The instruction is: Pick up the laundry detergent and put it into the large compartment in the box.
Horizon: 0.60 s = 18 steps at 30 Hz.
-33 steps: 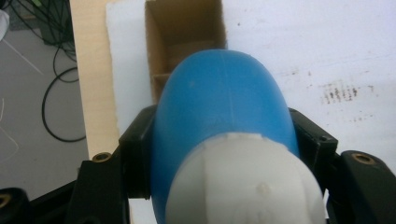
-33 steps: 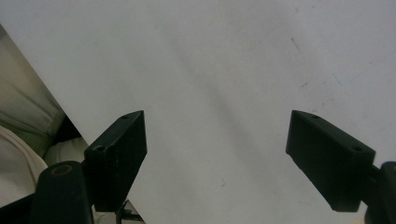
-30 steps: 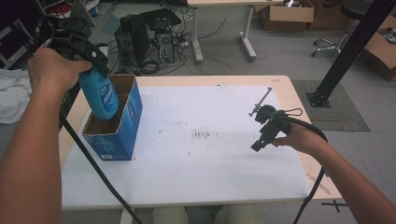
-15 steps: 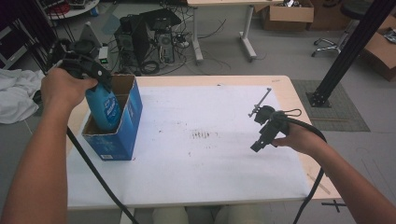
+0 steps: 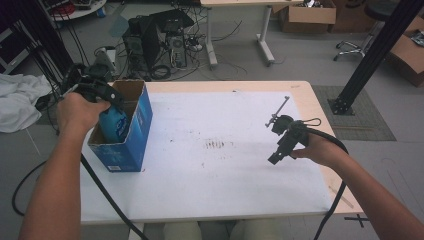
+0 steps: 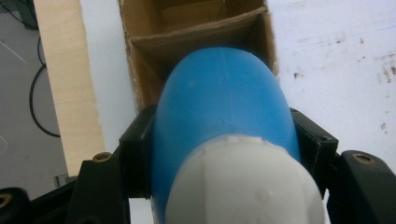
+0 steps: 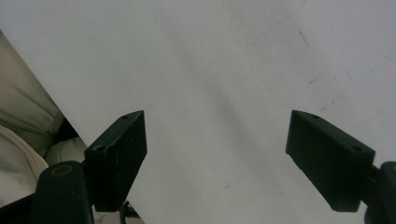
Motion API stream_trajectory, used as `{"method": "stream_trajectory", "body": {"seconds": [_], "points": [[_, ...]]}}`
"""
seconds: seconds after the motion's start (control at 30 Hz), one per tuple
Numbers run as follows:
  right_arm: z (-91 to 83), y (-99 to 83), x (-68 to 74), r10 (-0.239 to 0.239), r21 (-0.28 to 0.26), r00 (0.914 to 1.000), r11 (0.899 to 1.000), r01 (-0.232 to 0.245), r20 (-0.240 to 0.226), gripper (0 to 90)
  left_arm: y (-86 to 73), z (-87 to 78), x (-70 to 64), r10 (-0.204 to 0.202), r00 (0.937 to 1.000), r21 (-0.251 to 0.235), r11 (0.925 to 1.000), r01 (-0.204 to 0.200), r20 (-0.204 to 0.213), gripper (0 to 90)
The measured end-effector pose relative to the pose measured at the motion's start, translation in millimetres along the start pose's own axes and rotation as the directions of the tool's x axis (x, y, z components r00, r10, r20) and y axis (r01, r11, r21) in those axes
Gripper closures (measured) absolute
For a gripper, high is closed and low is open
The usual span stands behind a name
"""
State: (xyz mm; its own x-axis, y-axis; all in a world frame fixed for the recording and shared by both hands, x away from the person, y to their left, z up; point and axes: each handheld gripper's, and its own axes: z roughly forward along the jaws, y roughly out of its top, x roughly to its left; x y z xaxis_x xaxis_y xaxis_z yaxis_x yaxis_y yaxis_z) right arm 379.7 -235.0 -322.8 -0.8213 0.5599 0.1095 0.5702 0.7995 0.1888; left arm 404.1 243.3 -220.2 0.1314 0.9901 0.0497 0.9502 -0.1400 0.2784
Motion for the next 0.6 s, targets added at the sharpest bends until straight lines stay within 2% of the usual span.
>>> {"method": "stream_trajectory", "body": {"seconds": [0.2, 0.6], "points": [[1.4, 1.0, -0.2, 0.000, 0.010, 1.0000, 1.000, 0.000, -0.002, 20.4, -5.0, 25.3, 1.1, -0.001, 0.9999, 0.031, 0.9995, 0.001, 0.015, 38.1], [4.0, 1.8, -1.9, 0.002, 0.016, 1.0000, 1.000, -0.002, -0.004, 20.4, -11.8, 51.2, 3.0, -0.007, 0.9998, 0.067, 0.9977, 0.006, 0.018, 38.1]]}}
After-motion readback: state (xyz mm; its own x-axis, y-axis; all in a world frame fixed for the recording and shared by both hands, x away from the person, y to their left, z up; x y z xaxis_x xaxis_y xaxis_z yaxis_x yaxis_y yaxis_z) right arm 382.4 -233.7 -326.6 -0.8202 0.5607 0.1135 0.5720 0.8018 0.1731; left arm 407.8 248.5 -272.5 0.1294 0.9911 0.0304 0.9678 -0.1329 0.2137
